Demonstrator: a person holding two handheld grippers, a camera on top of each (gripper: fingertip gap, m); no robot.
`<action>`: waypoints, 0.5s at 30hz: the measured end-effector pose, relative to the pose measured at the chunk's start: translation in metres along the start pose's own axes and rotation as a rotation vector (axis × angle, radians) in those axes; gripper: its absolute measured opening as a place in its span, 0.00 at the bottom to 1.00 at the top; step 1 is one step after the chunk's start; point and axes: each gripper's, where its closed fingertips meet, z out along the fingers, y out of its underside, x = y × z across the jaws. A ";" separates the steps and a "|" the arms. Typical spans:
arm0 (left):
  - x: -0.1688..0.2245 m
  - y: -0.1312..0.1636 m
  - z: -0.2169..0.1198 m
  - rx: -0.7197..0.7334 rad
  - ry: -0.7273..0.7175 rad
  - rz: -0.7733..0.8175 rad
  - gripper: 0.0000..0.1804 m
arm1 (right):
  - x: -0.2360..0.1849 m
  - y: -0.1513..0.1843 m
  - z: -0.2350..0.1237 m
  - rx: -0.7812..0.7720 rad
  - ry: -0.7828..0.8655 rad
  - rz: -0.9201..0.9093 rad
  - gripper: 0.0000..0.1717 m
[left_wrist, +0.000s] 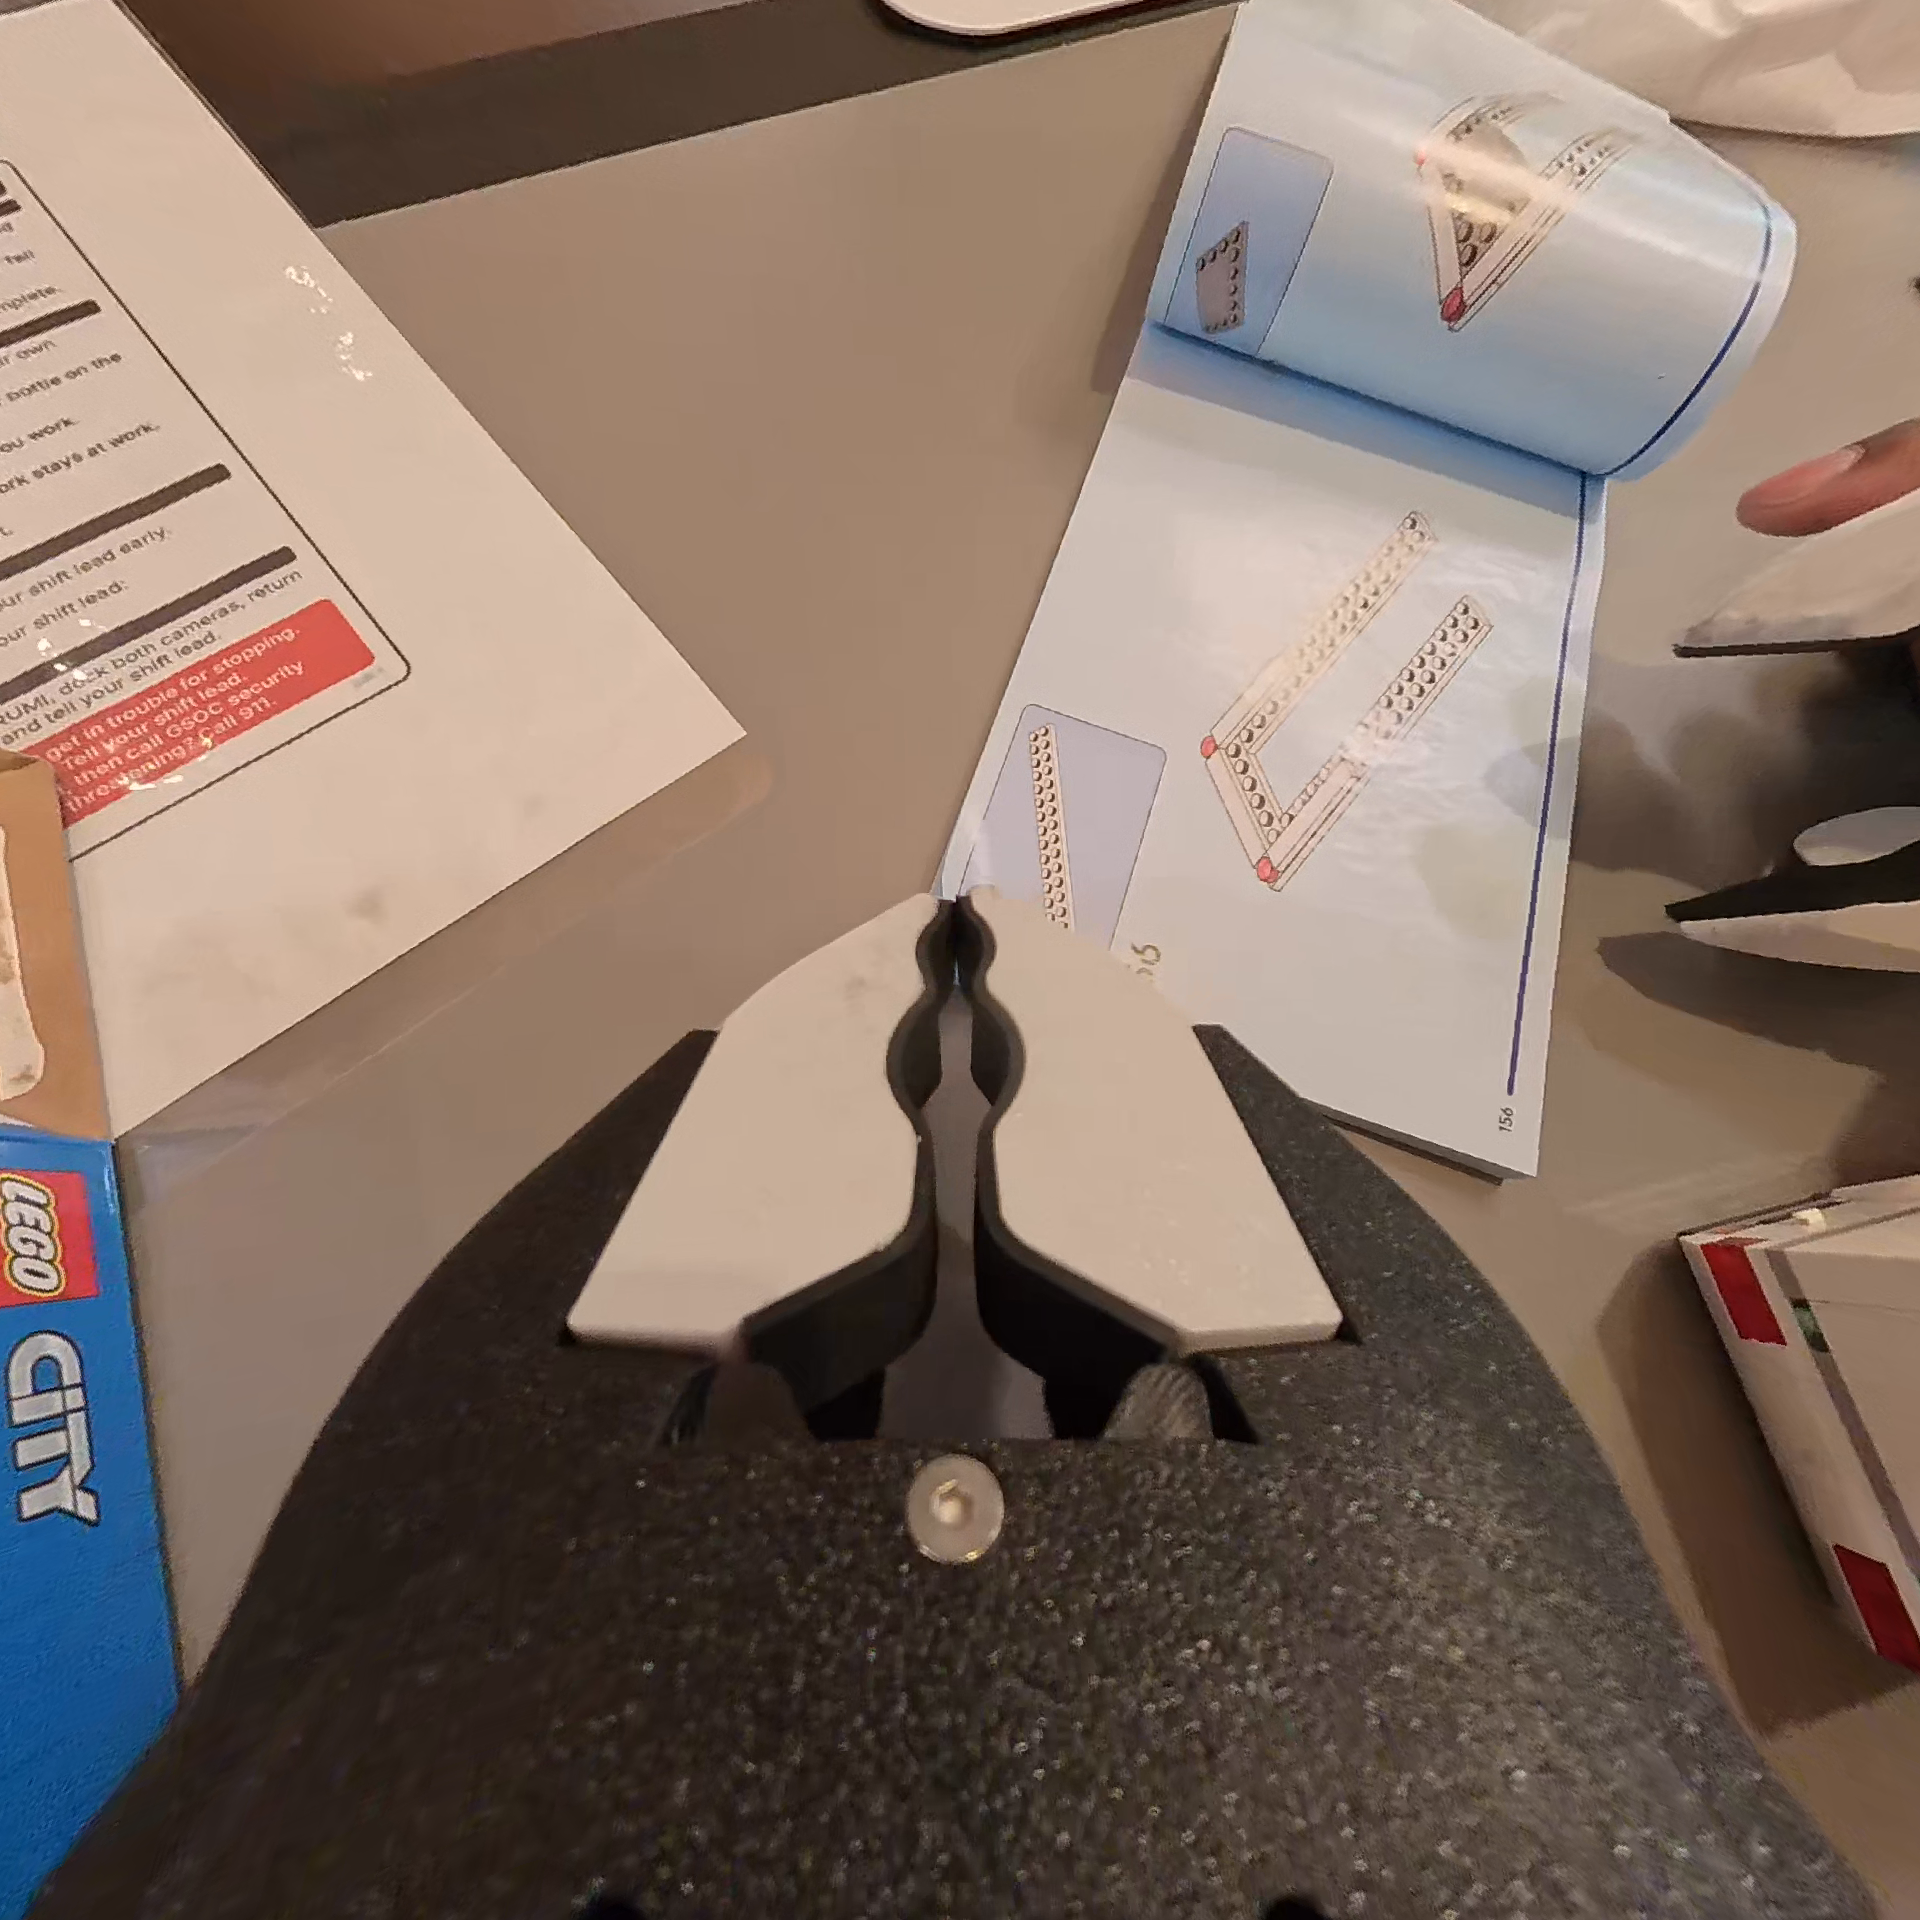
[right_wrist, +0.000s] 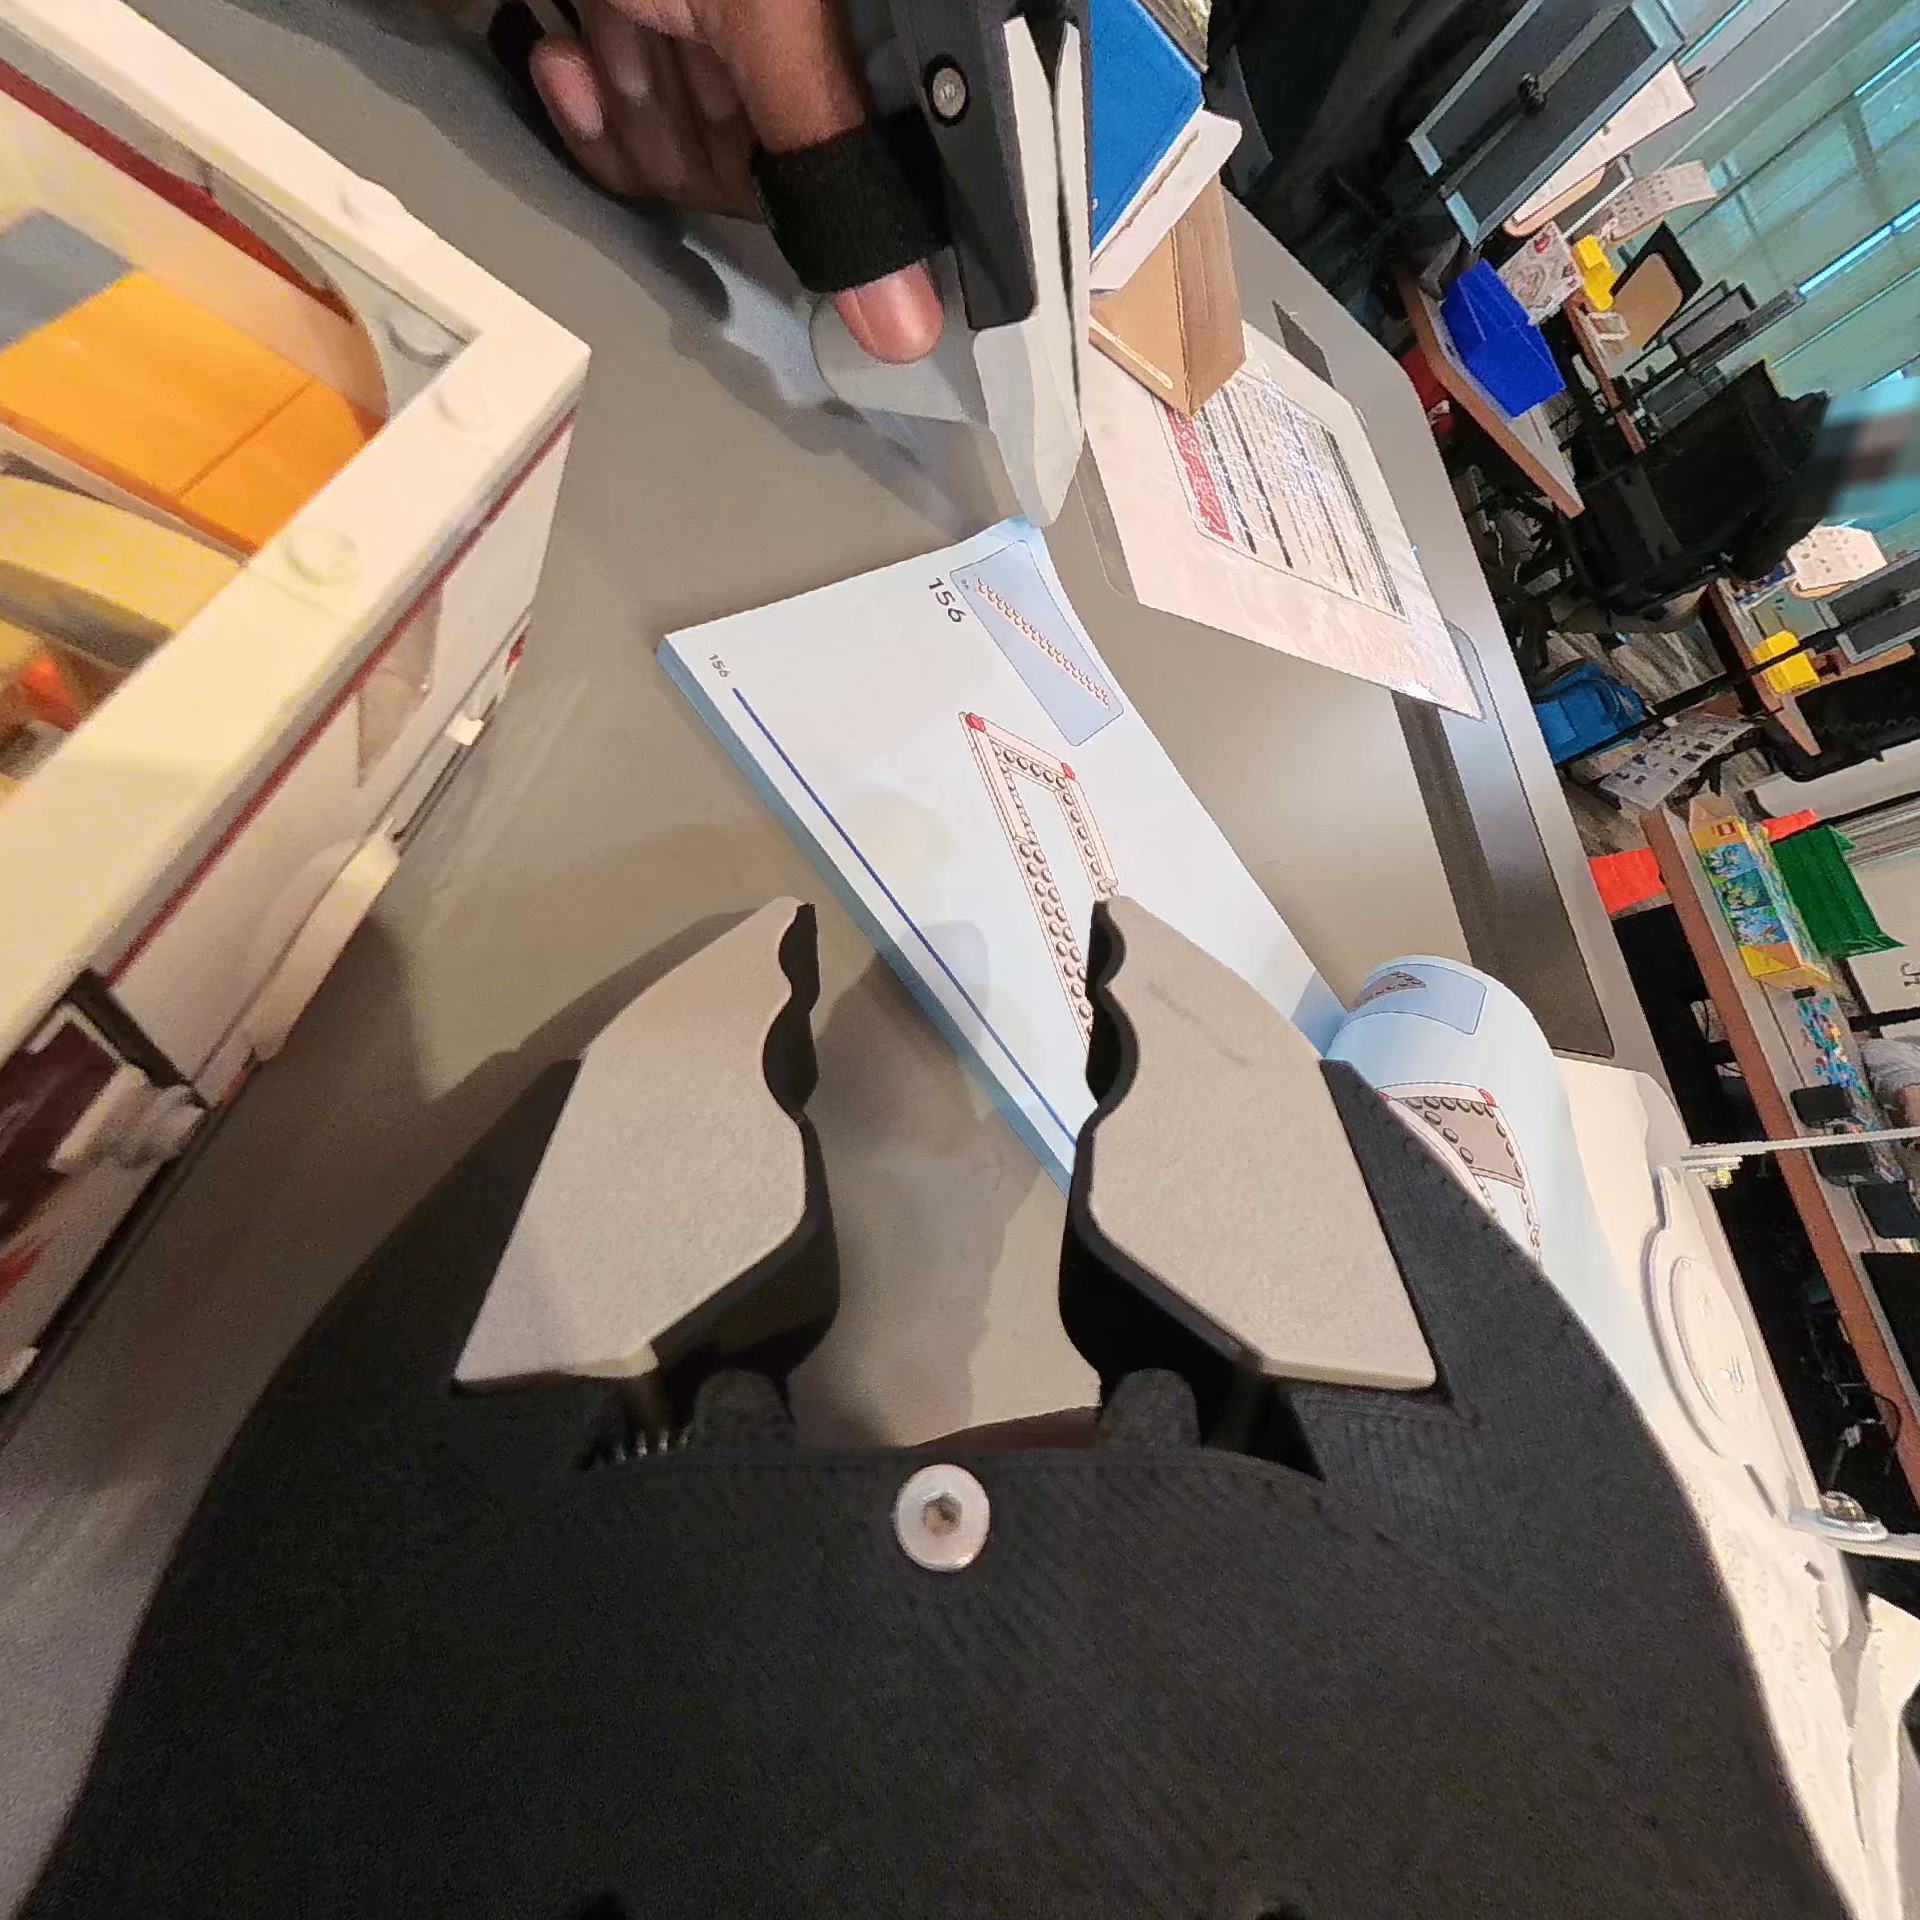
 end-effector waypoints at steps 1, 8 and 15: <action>-0.001 -0.001 -0.001 0.007 -0.003 -0.005 0.00 | 0.000 -0.001 0.000 0.004 0.000 -0.005 0.29; 0.004 -0.024 -0.014 0.173 0.130 -0.181 0.00 | -0.002 -0.005 0.001 0.029 -0.012 -0.014 0.30; 0.004 -0.024 -0.015 0.184 0.186 -0.241 0.00 | -0.007 -0.013 0.008 0.035 -0.020 -0.036 0.30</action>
